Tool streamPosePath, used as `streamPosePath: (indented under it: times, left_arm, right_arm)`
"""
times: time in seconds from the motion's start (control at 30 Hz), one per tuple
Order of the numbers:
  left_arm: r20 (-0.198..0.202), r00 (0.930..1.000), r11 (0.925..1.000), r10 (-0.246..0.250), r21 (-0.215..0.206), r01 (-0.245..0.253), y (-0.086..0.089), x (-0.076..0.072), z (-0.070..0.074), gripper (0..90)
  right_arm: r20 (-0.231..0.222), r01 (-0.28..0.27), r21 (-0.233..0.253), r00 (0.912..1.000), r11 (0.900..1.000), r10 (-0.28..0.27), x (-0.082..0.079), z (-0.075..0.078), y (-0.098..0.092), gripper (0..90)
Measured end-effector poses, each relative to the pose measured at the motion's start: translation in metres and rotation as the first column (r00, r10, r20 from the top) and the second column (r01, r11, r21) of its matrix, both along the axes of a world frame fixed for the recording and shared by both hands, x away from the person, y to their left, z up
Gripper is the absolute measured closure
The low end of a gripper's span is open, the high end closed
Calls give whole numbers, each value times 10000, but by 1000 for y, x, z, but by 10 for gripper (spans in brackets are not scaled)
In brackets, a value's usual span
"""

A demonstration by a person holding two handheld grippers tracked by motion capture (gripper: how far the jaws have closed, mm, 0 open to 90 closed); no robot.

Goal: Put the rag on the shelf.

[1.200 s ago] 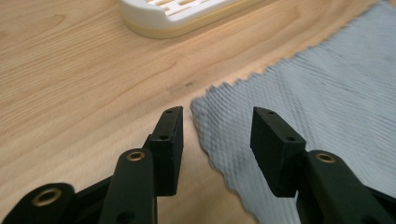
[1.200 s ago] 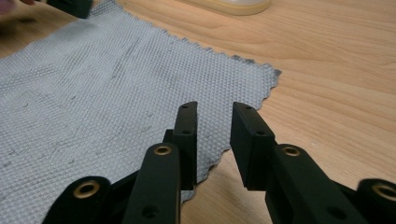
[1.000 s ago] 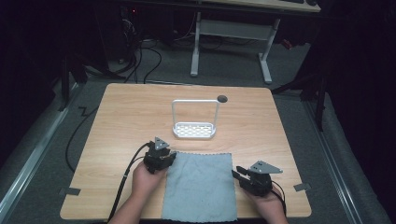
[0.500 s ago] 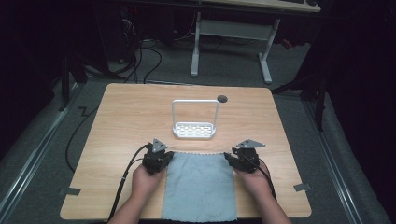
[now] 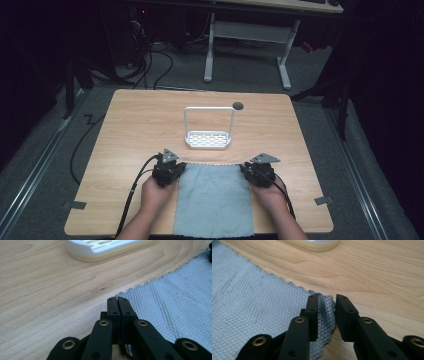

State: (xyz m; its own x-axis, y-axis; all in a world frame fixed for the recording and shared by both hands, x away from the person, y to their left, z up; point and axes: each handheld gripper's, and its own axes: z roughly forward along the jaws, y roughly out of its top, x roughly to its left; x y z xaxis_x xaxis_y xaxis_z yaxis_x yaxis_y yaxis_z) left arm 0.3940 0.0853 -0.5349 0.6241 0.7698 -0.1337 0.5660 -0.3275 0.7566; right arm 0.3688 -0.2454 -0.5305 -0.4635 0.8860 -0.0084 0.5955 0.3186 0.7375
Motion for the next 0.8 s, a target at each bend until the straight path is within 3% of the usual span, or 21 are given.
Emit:
streamPosePath:
  times: [0.13, 0.23, 0.33, 0.5, 0.6, 0.63, 0.8]
  left_arm:
    - [11, 10000, 10000, -4, 5, 4, 0, 0, 0, 895]
    - [16, 10000, 10000, -14, 14, 14, 0, -1, 0, 896]
    - [-5, 10000, 10000, -2, -14, 2, 0, 0, 0, 896]
    - [140, 9999, 9988, 53, -491, -46, 5, -3, 3, 897]
    - [389, 9992, 9978, 61, -663, -35, 9, -6, 8, 897]
    - [562, 9984, 9960, 86, -893, -36, 11, -9, 13, 897]
    - [951, 9953, 9929, 164, -1188, -50, 15, -13, 23, 898]
  right_arm:
    - [13, -171, -41, 9999, 9998, 171, 0, 0, 3, 828]
    - [169, -372, -352, 9991, 9987, 378, -1, 0, 7, 884]
    - [172, -379, -318, 9991, 9988, 385, -2, 0, 8, 886]
    - [361, -355, 314, 9988, 9989, 344, -3, 4, 5, 887]
    - [743, -410, 555, 9966, 9976, 369, -7, 11, 3, 888]
    - [896, -413, 777, 9954, 9961, 343, -9, 15, 2, 889]
    - [1288, -482, 911, 9910, 9947, 363, -14, 22, 1, 889]
